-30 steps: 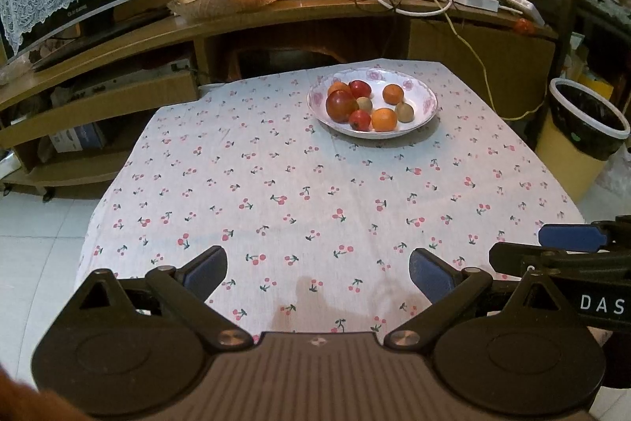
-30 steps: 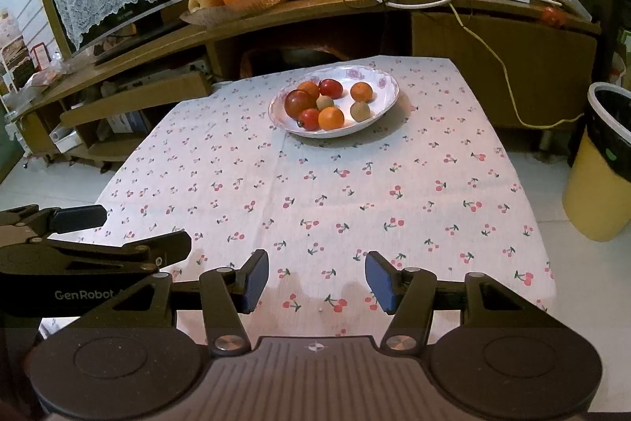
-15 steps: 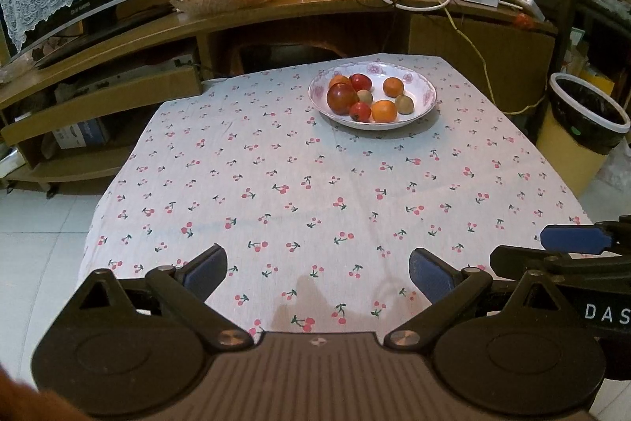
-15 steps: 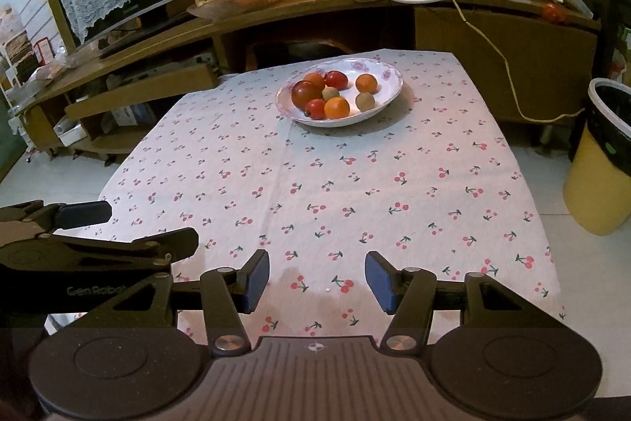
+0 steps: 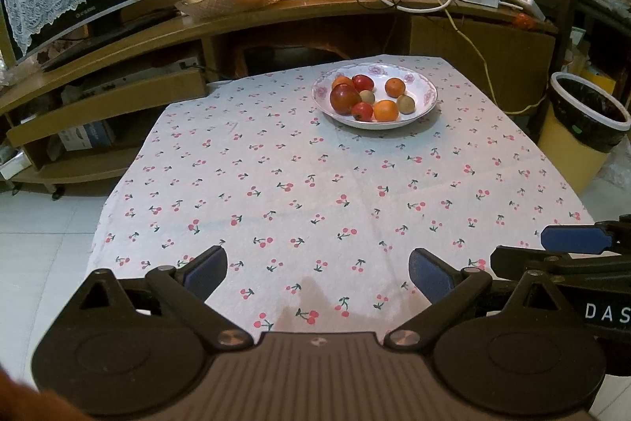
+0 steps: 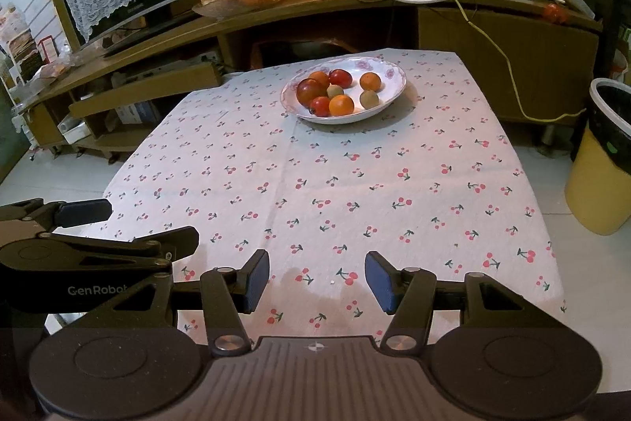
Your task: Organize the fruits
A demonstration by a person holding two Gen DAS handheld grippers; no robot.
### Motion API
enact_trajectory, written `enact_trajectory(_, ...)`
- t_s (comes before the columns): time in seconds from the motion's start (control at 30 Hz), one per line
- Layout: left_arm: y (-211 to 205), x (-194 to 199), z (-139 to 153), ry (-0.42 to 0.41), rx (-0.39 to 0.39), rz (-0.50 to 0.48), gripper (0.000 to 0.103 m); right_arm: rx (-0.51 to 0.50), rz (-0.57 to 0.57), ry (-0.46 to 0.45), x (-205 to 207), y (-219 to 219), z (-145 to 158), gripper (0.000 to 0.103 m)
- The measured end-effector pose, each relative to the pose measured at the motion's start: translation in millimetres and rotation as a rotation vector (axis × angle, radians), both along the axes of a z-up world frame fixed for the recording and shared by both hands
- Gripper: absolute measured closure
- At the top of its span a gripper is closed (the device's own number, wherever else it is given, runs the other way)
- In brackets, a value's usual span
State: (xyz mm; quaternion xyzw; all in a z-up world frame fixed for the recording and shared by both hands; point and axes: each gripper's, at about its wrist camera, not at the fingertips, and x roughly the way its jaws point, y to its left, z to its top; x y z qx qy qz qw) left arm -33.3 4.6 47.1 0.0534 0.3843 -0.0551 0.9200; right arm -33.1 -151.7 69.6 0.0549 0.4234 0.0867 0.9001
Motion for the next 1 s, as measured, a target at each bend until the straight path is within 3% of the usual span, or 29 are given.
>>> enact_trajectory(1.0, 1.6, -8.5, 1.4, -0.015, 0.021, 0.007, 0.000, 0.002, 0.004, 0.003, -4.3, 2.8, -1.0, 0.047)
